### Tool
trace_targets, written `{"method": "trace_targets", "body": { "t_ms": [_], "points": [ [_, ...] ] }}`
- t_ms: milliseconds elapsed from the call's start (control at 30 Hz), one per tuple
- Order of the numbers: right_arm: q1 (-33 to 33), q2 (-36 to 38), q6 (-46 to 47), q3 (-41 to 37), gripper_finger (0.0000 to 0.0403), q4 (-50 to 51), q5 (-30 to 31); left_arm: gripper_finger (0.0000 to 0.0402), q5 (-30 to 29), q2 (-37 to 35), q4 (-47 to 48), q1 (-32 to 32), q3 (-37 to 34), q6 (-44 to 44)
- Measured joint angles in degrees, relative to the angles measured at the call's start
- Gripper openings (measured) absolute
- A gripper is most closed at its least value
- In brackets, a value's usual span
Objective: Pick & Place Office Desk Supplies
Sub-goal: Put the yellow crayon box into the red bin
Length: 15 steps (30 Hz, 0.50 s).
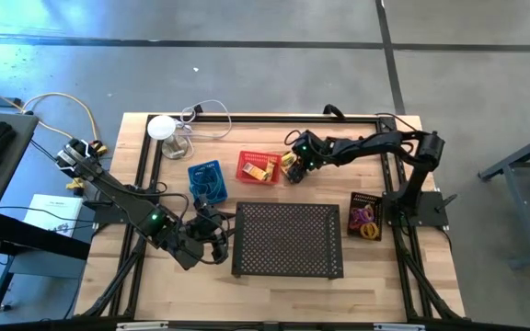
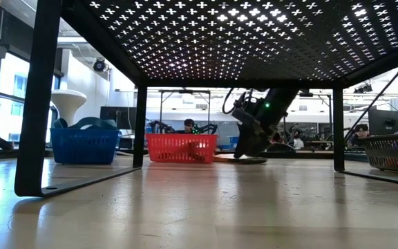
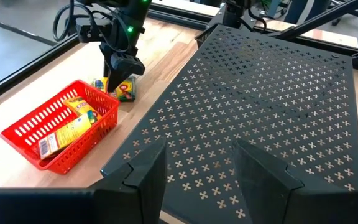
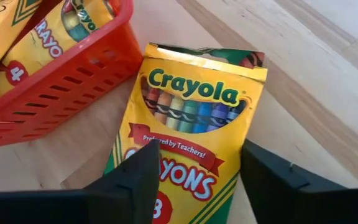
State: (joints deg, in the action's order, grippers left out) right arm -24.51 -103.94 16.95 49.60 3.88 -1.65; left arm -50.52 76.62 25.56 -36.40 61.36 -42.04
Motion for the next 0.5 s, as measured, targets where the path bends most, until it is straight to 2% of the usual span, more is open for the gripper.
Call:
{"method": "trace_targets", "body": {
  "t_ms": [233, 500],
  "points": [
    [0.07, -0.04, -0.09, 0.0, 0.0135, 0.0, -0.28, 0.0172, 0.0, 0.0, 0.26, 0.0, 0.0, 0.02],
    [0.07, -0.04, -0.24, -0.04, 0.0091, 0.09, 0.27, 0.0172, 0.0, 0.0, 0.24, 0.0, 0.0, 0.02]
  ]
}}
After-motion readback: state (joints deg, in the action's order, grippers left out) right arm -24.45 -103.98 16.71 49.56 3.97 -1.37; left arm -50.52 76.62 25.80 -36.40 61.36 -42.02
